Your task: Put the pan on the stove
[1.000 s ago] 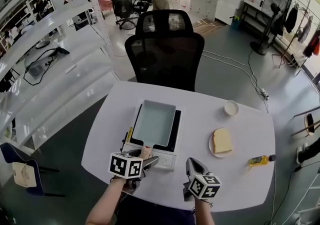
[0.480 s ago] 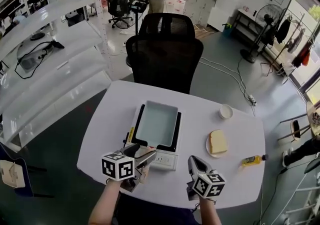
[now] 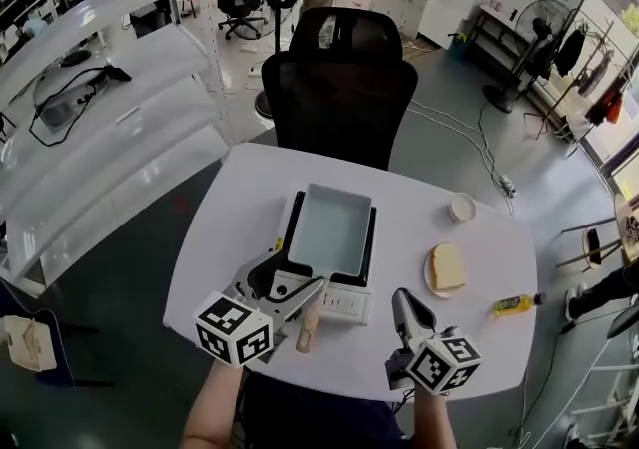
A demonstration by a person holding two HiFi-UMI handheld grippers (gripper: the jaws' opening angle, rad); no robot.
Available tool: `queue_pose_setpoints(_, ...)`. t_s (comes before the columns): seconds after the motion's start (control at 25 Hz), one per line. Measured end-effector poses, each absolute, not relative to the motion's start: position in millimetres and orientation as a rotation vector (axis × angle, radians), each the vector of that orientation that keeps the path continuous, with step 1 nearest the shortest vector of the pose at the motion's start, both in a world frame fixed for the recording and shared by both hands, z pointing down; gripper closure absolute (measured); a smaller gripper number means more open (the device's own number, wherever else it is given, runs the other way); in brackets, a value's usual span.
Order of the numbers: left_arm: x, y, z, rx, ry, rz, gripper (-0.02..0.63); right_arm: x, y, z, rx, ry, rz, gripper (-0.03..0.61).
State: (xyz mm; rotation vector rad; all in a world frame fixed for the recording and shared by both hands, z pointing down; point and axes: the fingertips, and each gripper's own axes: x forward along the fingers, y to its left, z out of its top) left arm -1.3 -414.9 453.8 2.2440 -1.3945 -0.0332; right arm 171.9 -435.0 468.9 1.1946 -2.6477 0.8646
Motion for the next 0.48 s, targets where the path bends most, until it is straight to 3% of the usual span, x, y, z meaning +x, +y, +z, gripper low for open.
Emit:
queue_pose_setpoints(0.28,17,-393,414,2.375,-1.280,-0.128,0.262,162,-418,422,1.138,-2.846,0.504,0.576)
queue_pose_setpoints(0.36,23,-389,420,2.375,-1.288,-0.101,0.304,164,-416,420,1.136,-2.870,0.500,0.577)
queue_pose_setpoints(0.48,29,-384,435,2.360,-1.301,-0.061,0.418,168,-413,424,1.130,-2.881,0.501,0.576)
